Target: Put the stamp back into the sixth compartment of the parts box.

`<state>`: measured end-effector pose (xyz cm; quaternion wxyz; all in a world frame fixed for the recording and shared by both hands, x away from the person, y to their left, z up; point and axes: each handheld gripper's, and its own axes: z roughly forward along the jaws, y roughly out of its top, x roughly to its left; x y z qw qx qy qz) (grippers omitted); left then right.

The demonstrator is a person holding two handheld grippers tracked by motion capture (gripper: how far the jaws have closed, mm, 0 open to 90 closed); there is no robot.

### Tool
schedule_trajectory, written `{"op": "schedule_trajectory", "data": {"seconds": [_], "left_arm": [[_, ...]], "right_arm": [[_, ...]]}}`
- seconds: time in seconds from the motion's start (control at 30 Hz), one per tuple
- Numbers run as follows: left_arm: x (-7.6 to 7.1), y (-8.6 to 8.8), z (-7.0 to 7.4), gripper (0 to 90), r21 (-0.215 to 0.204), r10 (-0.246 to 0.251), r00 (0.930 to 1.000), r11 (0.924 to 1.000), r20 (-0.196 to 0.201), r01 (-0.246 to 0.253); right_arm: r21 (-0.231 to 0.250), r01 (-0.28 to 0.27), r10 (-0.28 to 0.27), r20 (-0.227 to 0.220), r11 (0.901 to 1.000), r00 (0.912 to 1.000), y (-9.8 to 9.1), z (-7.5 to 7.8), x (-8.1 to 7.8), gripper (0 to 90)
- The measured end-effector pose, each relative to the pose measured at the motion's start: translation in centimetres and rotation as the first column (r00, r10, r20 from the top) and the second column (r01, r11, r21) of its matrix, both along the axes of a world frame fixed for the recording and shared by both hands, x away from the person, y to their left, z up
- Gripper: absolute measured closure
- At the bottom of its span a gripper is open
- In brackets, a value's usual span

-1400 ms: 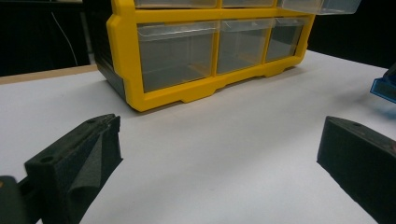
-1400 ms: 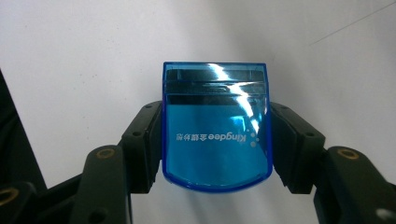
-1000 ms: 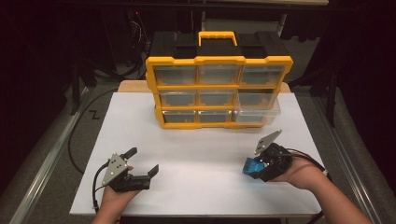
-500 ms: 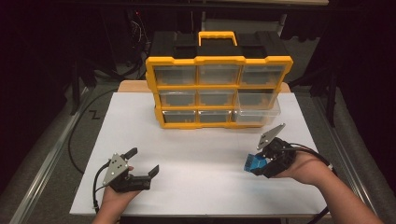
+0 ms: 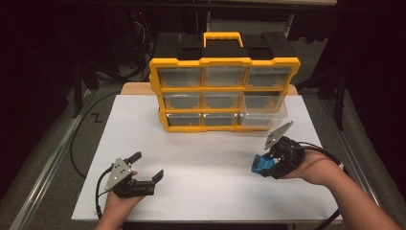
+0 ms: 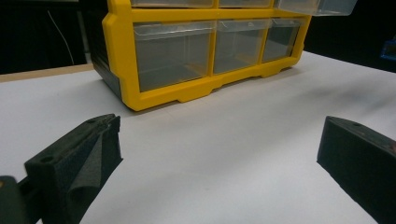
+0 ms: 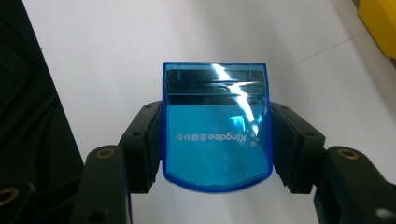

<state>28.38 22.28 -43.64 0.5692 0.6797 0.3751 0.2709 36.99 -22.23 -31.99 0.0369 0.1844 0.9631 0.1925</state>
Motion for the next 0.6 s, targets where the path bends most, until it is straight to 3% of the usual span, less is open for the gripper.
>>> {"op": "schedule_trajectory", "data": {"seconds": [0.6], "left_arm": [[-0.1, 0.1, 0.0, 0.3, -0.002, 0.003, 1.0000, 1.0000, 0.004, -0.003]], "right_arm": [[-0.006, -0.016, 0.016, 0.006, 0.9998, 0.9998, 0.6, 2.4, 0.9, 43.8]]}}
